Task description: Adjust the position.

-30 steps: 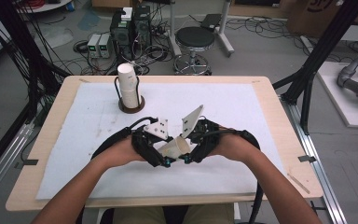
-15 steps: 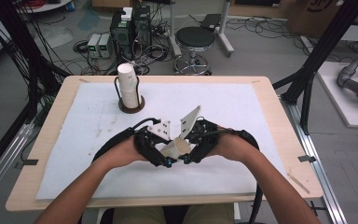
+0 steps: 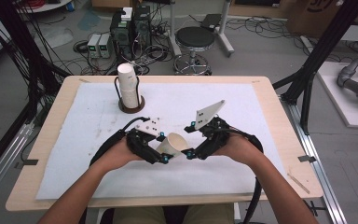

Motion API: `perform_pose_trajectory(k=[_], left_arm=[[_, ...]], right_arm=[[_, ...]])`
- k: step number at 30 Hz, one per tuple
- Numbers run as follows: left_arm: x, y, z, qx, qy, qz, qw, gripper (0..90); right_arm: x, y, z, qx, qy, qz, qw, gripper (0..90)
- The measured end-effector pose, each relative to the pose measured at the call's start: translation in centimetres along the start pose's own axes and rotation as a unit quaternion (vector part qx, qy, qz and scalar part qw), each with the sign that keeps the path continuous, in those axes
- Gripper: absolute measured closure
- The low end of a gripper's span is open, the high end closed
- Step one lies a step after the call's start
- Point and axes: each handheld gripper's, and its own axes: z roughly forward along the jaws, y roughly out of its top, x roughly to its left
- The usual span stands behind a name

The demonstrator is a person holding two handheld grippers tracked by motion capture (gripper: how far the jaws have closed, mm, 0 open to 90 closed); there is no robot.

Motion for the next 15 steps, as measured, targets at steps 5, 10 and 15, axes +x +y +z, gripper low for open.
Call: perform_pose_trajectory(k=[5,10,15], left_arm=[[0.2,-1.0,-0.3,-0.013,0.010,-0.011,0.9998,35.9],[0.3,-2.3,-1.0,-0.041,0.032,-0.025,0.9983,35.9],[0.4,-4.1,-2.1,-0.083,0.063,-0.045,0.9935,35.9]], right_arm=[[-0.2,-1.3,-0.7,-0.030,-0.014,0.025,0.9992,21.8],[-0.3,-2.8,-1.3,-0.058,-0.034,0.047,0.9966,21.8],[-0.4,-5.4,-1.6,-0.095,-0.068,0.082,0.9898,21.8]])
